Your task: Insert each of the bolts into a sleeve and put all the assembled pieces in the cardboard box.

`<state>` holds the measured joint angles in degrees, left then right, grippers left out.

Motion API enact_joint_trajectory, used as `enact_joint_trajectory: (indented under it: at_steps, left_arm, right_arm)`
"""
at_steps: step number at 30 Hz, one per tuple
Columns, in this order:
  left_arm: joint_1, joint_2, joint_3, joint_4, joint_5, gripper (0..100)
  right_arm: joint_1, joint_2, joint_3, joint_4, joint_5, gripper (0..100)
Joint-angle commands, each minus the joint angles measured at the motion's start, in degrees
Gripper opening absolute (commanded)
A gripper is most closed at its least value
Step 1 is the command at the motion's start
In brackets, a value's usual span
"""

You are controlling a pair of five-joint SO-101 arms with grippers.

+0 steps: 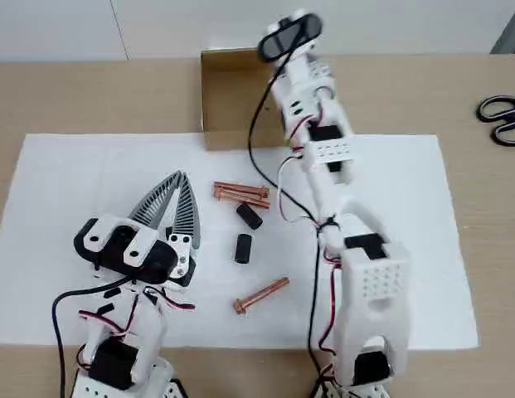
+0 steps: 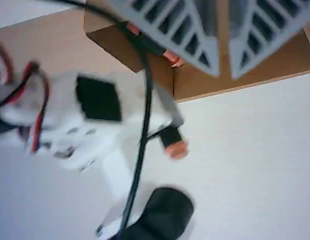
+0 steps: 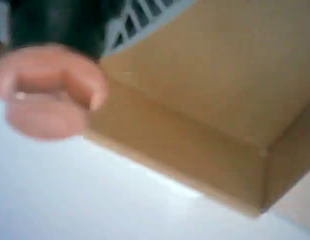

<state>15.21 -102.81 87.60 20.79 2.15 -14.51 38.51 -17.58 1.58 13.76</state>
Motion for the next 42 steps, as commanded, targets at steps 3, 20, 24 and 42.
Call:
enact_joint_trajectory:
  at_steps: [3,20,24,42]
  left_arm:
    - [-0.18,-0.53,-0.4,-1.23,0.18,1]
    - [-0.18,-0.53,-0.31,-1.23,0.18,1]
    - [-0.18,-0.53,-0.31,-1.23,0.18,1]
    - [-0.18,-0.53,-0.31,-1.23,0.18,1]
  right_arm:
    - [-2.59,5.49,-9.23,-2.42,-0.7,0.5]
    - [-1.45,20.18,-15.91,-2.24,-0.62,0.8]
    - [-0.31,22.02,-17.41,-2.24,-0.62,0.9]
    - [2.33,22.99,-18.02,5.58,-0.53,18.0]
